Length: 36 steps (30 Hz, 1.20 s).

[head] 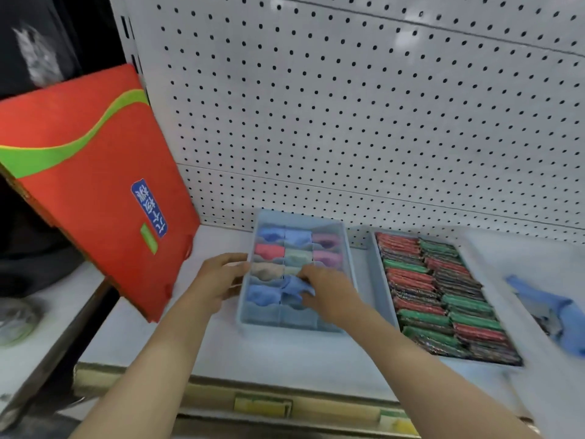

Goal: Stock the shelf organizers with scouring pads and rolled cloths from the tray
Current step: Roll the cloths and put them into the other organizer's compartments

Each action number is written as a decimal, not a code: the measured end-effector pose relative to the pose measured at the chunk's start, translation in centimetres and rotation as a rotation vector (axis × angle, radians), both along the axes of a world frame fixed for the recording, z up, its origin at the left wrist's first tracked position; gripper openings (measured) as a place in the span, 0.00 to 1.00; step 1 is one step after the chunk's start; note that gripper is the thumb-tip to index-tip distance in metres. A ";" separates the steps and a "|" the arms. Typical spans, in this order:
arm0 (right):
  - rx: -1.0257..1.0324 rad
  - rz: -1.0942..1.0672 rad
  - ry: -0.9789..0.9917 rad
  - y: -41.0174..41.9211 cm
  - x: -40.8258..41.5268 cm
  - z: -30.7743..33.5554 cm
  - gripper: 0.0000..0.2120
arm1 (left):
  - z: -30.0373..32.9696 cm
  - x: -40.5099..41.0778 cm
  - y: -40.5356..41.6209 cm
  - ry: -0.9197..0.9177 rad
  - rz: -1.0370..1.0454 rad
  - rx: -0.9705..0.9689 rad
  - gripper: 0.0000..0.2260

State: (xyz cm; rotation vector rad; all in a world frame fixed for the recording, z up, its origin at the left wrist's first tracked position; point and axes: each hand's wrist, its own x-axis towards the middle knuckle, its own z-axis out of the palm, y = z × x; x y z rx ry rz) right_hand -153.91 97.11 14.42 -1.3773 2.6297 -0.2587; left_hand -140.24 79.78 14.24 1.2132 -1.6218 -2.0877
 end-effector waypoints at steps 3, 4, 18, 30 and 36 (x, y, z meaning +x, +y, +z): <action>0.118 0.058 0.159 -0.5 0.6 0.3 0.12 | 0.1 0.2 0.1 0.028 -0.003 0.017 0.07; 0.159 0.084 0.219 -0.7 0.8 0.3 0.13 | 0.0 0.2 0.1 0.037 -0.001 0.019 0.07; 0.219 0.121 0.008 -2.0 0.7 -0.4 0.14 | 0.3 0.2 0.2 0.046 0.022 0.033 0.07; 0.146 0.171 -0.139 -0.5 1.1 2.9 0.14 | 0.1 -1.4 0.2 -0.182 0.091 -0.256 0.11; -0.393 0.077 -0.256 7.1 -5.8 9.2 0.16 | 3.6 -9.3 8.0 -0.352 0.123 -0.975 0.19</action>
